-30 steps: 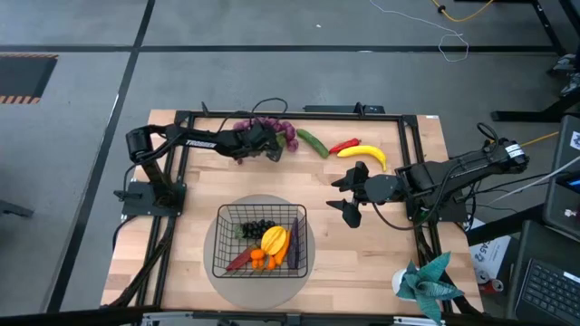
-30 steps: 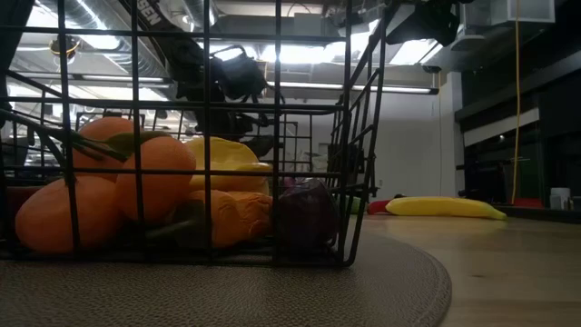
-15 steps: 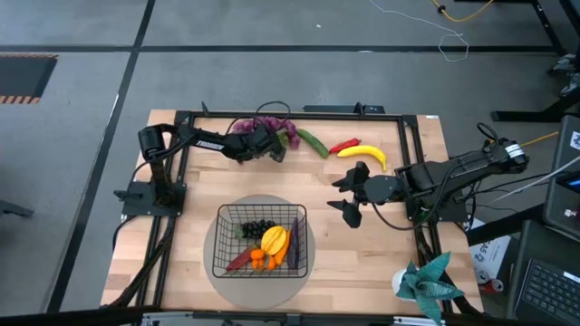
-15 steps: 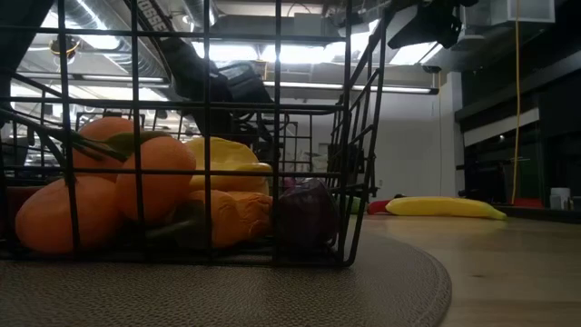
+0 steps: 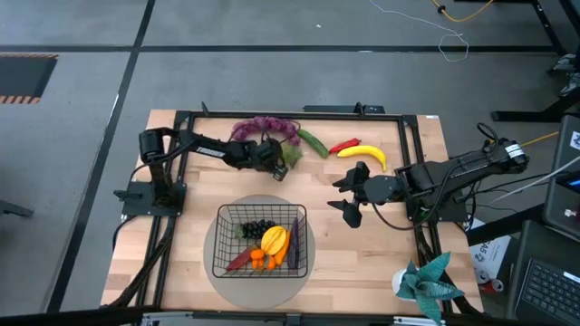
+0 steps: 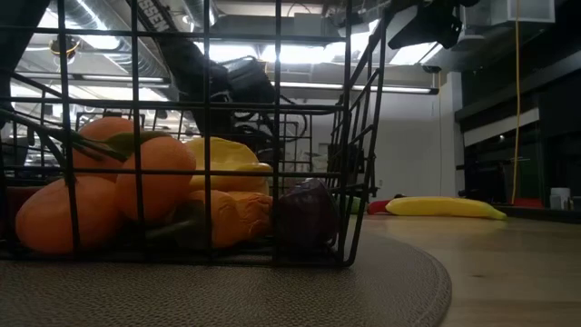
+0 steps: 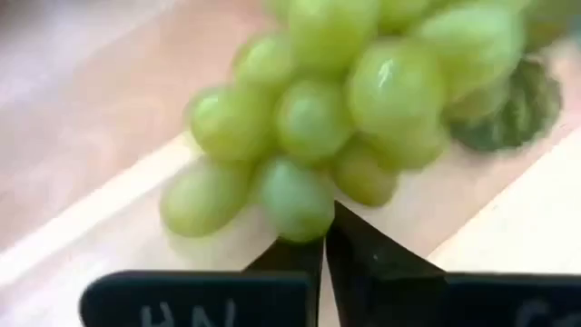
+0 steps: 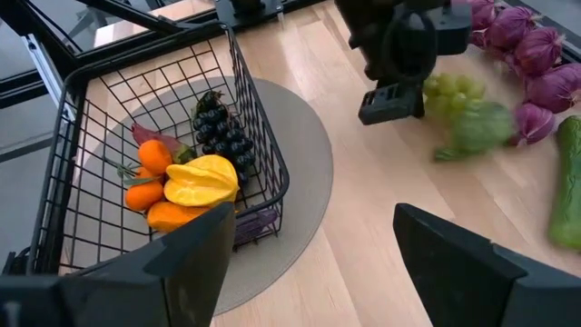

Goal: Build produce basket
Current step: Put the green grapes into the black wire basket

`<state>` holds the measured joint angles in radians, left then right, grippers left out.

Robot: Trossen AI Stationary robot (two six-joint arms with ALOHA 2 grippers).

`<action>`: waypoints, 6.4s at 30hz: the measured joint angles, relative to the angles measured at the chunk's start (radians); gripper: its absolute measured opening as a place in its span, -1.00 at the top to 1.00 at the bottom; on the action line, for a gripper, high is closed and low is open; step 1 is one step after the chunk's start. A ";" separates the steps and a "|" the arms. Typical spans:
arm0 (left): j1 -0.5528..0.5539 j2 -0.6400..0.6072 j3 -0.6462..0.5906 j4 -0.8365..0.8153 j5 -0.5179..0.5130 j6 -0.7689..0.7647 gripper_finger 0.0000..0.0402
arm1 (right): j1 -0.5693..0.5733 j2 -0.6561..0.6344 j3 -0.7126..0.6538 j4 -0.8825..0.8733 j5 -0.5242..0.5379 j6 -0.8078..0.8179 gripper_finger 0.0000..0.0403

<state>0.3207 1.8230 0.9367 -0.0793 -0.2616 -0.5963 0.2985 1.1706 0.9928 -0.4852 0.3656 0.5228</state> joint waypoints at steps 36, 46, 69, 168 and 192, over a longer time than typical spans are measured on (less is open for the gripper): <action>-0.009 -0.140 0.002 0.036 -0.016 0.346 -0.28 | 0.000 0.000 0.000 -0.030 0.000 0.046 -0.50; 0.038 0.050 0.002 0.175 -0.006 0.335 -0.34 | 0.000 0.000 0.000 -0.030 0.000 0.050 -0.50; -0.243 -0.238 0.000 0.163 -0.063 0.327 0.84 | 0.000 0.000 0.000 -0.055 0.000 0.075 -0.50; -0.819 -0.442 0.002 -0.161 -0.019 0.256 0.17 | 0.000 0.001 0.000 -0.086 0.000 0.072 -0.50; -0.827 -0.433 0.002 -0.144 -0.010 0.195 0.17 | 0.000 0.001 0.000 -0.086 0.000 0.072 -0.50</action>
<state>-0.5060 1.3903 0.9382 -0.2237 -0.2718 -0.4016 0.2987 1.1713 0.9932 -0.5710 0.3656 0.5951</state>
